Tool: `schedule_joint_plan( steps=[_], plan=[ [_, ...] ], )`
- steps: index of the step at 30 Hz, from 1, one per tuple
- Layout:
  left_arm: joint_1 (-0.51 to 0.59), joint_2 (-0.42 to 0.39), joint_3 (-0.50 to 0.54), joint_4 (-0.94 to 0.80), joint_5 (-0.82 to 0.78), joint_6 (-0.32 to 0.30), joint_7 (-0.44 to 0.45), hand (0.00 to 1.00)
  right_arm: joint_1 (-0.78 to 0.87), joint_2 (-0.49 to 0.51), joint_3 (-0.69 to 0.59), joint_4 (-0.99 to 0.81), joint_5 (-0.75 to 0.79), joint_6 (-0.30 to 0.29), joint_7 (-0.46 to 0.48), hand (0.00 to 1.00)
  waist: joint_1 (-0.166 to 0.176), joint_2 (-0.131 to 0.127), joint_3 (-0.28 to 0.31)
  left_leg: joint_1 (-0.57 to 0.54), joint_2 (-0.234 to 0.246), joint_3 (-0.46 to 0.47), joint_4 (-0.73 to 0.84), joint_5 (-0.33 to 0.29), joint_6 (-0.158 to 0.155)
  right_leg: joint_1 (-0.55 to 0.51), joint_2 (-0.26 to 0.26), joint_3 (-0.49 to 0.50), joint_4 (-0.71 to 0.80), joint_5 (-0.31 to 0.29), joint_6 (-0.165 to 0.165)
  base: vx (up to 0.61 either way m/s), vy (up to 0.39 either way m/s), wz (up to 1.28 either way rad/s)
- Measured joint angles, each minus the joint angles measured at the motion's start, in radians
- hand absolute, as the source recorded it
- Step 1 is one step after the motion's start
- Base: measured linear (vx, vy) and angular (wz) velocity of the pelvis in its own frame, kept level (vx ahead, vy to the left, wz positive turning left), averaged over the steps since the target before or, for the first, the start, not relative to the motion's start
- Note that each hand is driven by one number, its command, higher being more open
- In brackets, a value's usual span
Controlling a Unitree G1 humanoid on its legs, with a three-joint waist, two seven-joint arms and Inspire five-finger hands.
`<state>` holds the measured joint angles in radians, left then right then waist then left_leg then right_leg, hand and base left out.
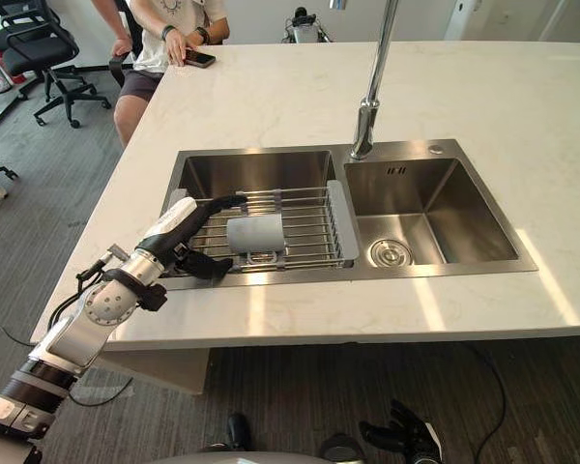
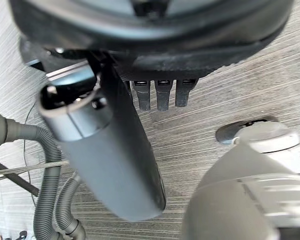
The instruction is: Walk over to the sink, pick up the cup, carry it to the dishwasher, place the cup inside the dishwasher, then close the dishwasher door
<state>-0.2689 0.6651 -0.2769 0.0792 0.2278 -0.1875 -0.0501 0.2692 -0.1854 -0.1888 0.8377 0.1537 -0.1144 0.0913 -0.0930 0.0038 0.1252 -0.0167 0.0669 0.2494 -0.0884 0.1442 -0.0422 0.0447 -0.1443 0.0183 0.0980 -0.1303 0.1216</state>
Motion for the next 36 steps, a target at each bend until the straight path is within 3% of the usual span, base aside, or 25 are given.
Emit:
schedule_joint_plan(
  steps=[8,15,27,32,33,36],
  plan=[
    [-0.068,-0.100,-0.051,0.042,0.051,0.028,0.011,0.90,-0.017,0.026,0.000,0.001,0.000,0.001,-0.008,0.90,-0.007,-0.014,0.009,0.002,0.000,-0.001,0.000,-0.001,0.000,0.001,0.000,0.002,-0.002,0.000,0.000,0.00,0.000,0.00],
    [-0.119,-0.130,-0.056,0.092,0.087,0.044,0.023,0.90,-0.020,0.033,0.001,0.003,0.000,0.002,-0.008,0.90,-0.016,-0.020,0.014,0.002,0.000,0.002,0.000,-0.002,0.000,0.002,-0.001,0.005,-0.008,0.002,-0.002,0.00,0.000,0.00],
    [-0.244,-0.130,-0.088,0.281,0.188,0.085,0.016,0.90,-0.031,0.033,0.005,0.002,0.000,0.002,-0.006,0.90,-0.037,-0.020,0.049,0.005,0.001,0.011,0.000,-0.007,-0.002,0.002,-0.001,0.013,-0.012,0.002,-0.001,0.00,0.000,-0.01],
    [-0.305,-0.085,-0.106,0.344,0.208,0.090,-0.009,0.90,-0.031,0.033,0.021,-0.001,0.000,0.006,-0.003,0.90,-0.047,-0.019,0.060,0.005,0.002,0.016,0.000,-0.012,-0.005,0.001,0.000,0.018,-0.017,0.003,0.001,0.00,0.000,-0.03],
    [-0.311,-0.085,-0.106,0.345,0.209,0.090,-0.014,0.30,-0.031,0.033,0.022,-0.001,0.000,0.006,-0.001,0.90,-0.047,-0.020,0.062,0.005,0.002,0.016,0.000,-0.013,-0.005,0.001,0.000,0.018,-0.017,0.003,0.001,0.00,0.000,0.00],
    [-0.354,-0.063,-0.130,0.364,0.230,0.088,-0.038,0.30,-0.035,0.032,0.035,-0.002,0.000,0.006,0.002,0.90,-0.049,-0.018,0.069,0.005,0.003,0.019,0.000,-0.014,-0.006,-0.001,0.001,0.022,-0.017,0.004,0.001,0.00,0.000,-0.03]
  ],
)
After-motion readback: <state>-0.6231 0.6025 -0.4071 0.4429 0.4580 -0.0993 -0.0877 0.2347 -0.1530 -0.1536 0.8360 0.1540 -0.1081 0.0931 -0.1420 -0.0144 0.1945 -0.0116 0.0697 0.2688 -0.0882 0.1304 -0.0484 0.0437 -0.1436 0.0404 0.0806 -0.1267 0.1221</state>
